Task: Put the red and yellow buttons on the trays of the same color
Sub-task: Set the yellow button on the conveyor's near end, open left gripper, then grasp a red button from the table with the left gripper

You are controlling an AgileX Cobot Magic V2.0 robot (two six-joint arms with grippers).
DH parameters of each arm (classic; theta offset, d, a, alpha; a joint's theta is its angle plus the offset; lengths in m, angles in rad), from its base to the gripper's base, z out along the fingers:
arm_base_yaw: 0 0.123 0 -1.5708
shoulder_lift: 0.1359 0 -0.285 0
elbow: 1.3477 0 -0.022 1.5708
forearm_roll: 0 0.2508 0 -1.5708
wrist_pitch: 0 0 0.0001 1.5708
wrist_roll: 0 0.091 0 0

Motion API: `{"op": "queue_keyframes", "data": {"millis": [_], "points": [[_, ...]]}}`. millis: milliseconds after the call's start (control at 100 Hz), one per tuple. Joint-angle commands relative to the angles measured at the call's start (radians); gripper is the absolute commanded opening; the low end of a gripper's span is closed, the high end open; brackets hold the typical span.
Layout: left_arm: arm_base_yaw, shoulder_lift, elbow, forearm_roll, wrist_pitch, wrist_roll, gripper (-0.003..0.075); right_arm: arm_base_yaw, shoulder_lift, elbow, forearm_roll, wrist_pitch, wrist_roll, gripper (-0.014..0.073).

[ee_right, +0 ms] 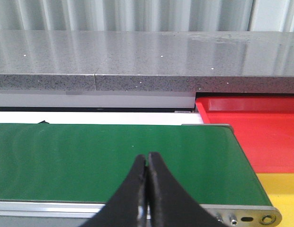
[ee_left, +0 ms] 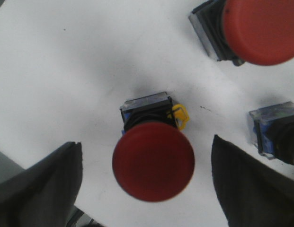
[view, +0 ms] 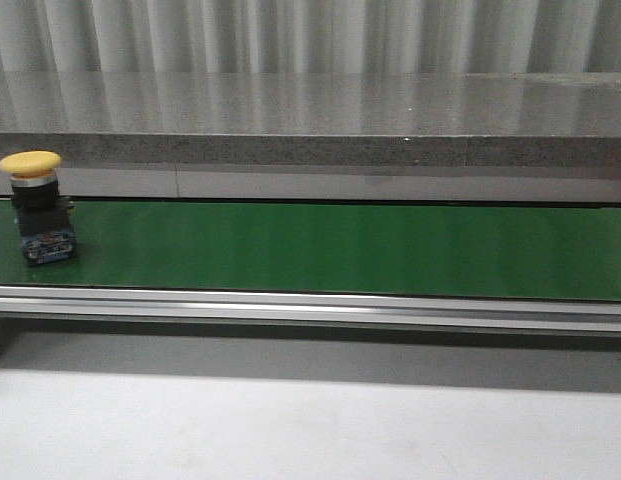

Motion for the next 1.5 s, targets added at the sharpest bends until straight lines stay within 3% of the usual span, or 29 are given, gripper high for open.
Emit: {"op": "queue_keyframes", "data": {"millis": [0,190,430,570,820,960,1340,1490], "points": [[0.005,-0.003,-0.025,-0.002,-0.047,-0.010,0.0546,-0.003,-0.011,-0.019,-0.012,-0.081,-0.007,-0.0064],[0.005,0.029,-0.025,-0.003,-0.085,-0.010,0.0523,-0.003,-0.011,-0.019,-0.012,-0.081,-0.007,-0.0064],[0.005,0.025,-0.026,-0.001,-0.104,-0.010,0.0179,-0.003,-0.011,-0.019,-0.012,-0.081,-0.007,-0.0064],[0.005,-0.029,-0.026,0.007,-0.104,-0.010,0.0081,-0.003,-0.011,-0.019,-0.012,-0.081,-0.007,-0.0064],[-0.002,-0.240,-0.026,0.012,-0.098,-0.004,0.0060,-0.003,-0.011,-0.019,-0.012,-0.081,-0.007,-0.0064],[-0.070,-0.341,-0.026,0.041,-0.115,-0.003,0.0060,-0.003,-0.011,-0.019,-0.012,-0.081,-0.007,-0.0064],[-0.472,-0.392,-0.028,0.094,-0.104,0.010,0.0060,-0.003,-0.011,-0.019,-0.012,-0.081,-0.007,-0.0064],[-0.582,-0.351,-0.032,0.105,-0.104,0.010,0.0060,-0.003,-0.011,-0.019,-0.012,-0.081,-0.007,-0.0064]]}}
